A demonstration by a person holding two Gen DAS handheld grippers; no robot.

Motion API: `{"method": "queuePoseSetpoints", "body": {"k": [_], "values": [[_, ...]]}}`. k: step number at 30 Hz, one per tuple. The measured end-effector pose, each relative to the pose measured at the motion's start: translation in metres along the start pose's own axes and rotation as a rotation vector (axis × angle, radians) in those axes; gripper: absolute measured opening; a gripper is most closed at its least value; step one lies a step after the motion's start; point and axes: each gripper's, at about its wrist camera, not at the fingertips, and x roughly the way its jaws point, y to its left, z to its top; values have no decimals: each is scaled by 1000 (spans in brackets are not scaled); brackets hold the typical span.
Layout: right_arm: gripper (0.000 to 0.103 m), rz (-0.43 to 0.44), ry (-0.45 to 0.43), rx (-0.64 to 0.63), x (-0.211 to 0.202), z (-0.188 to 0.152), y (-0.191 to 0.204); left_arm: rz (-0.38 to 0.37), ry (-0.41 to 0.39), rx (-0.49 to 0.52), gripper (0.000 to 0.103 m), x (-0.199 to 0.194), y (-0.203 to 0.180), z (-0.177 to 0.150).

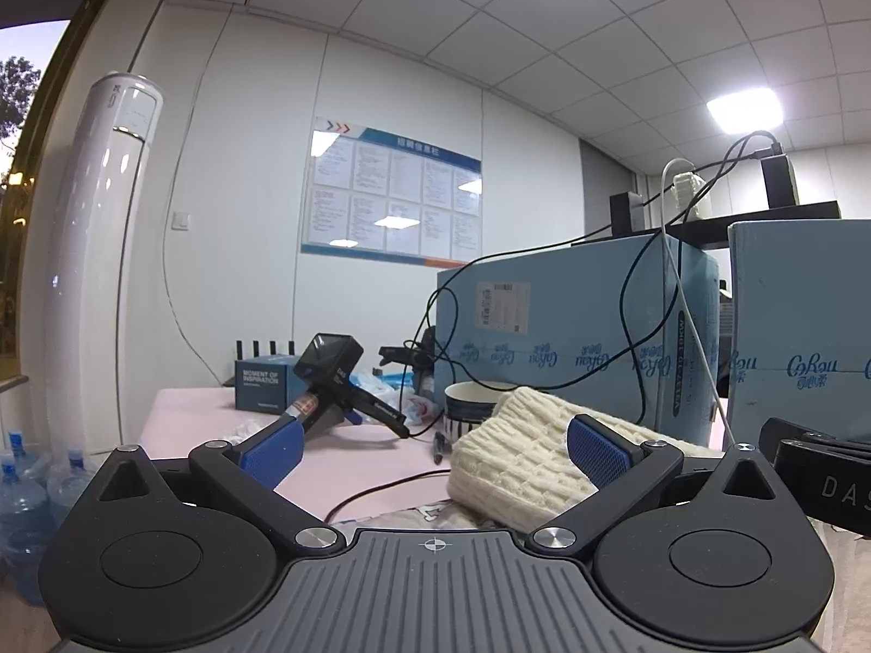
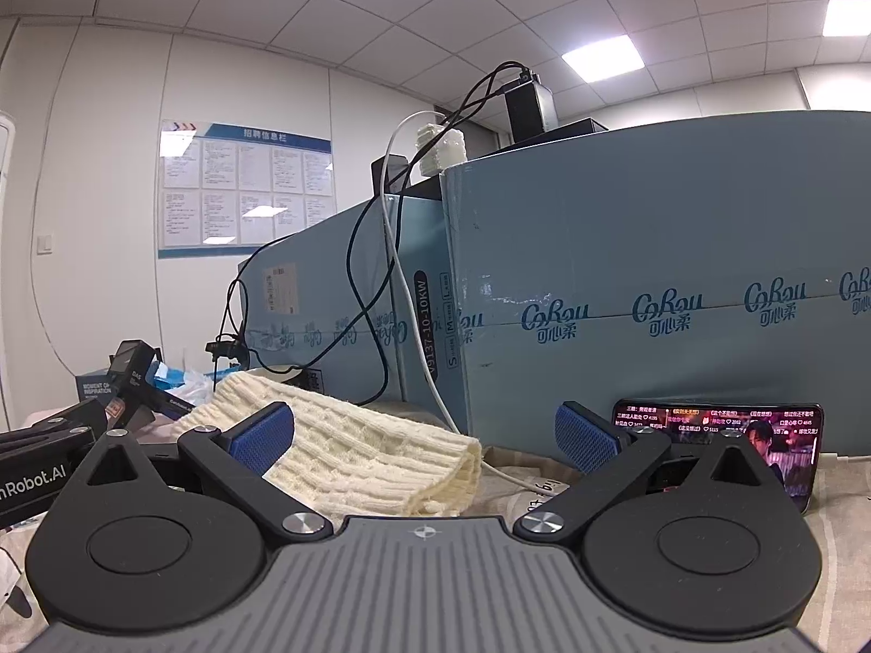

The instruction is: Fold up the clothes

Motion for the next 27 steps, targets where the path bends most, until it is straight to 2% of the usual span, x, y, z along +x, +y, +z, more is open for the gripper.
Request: {"method": "queuePoseSetpoints", "body": {"k": [27], "values": [[103,-5,0,4,-1,0,-1,-8,-1,-8,103,0,3,0]]}}
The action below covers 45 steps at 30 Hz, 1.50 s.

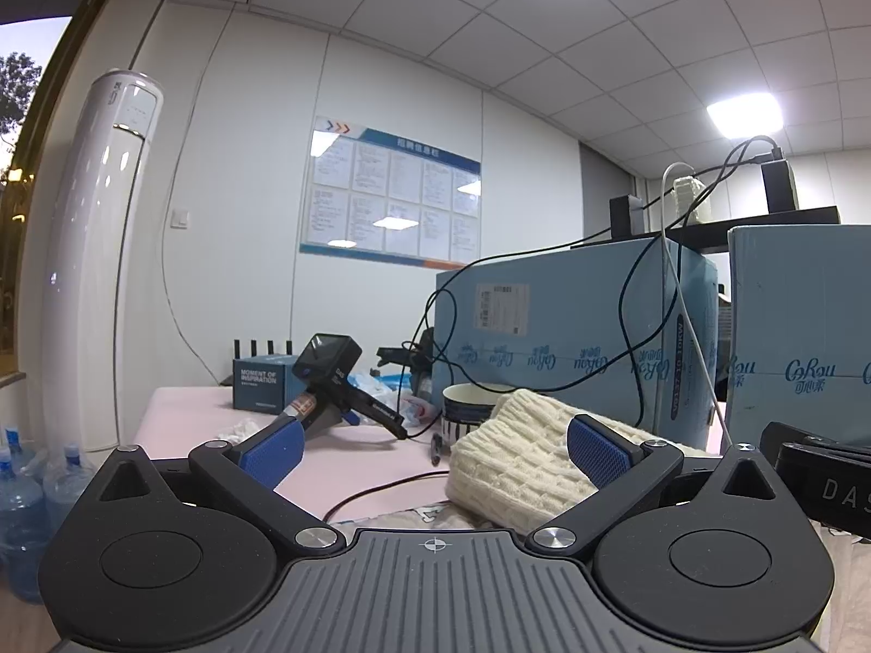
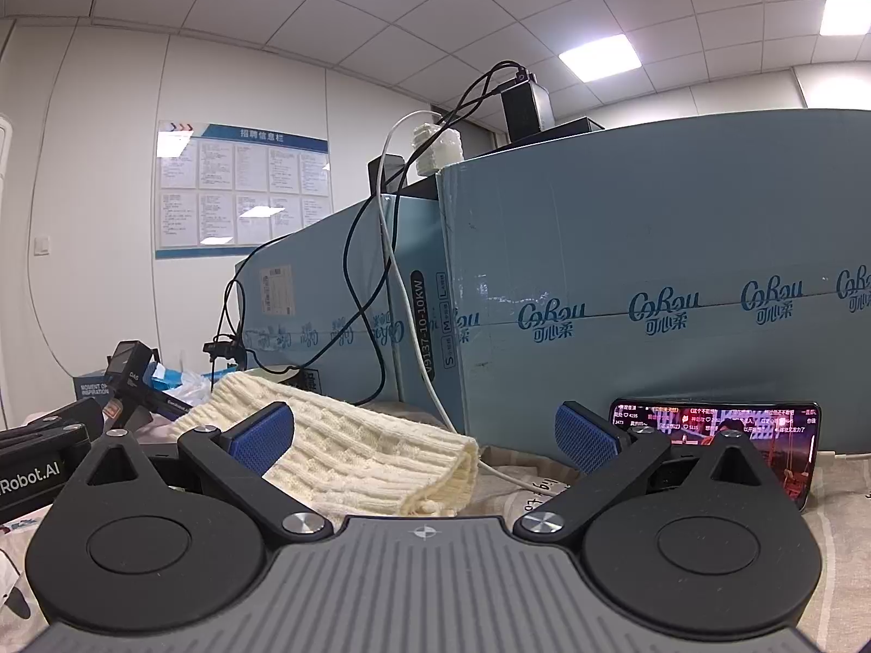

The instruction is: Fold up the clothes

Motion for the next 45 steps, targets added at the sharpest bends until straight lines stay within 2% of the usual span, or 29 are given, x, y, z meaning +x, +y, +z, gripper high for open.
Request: {"method": "queuePoseSetpoints", "body": {"k": [45], "values": [[103,2,17,-12,4,0,1,8,-2,-2,103,1,1,0]]}}
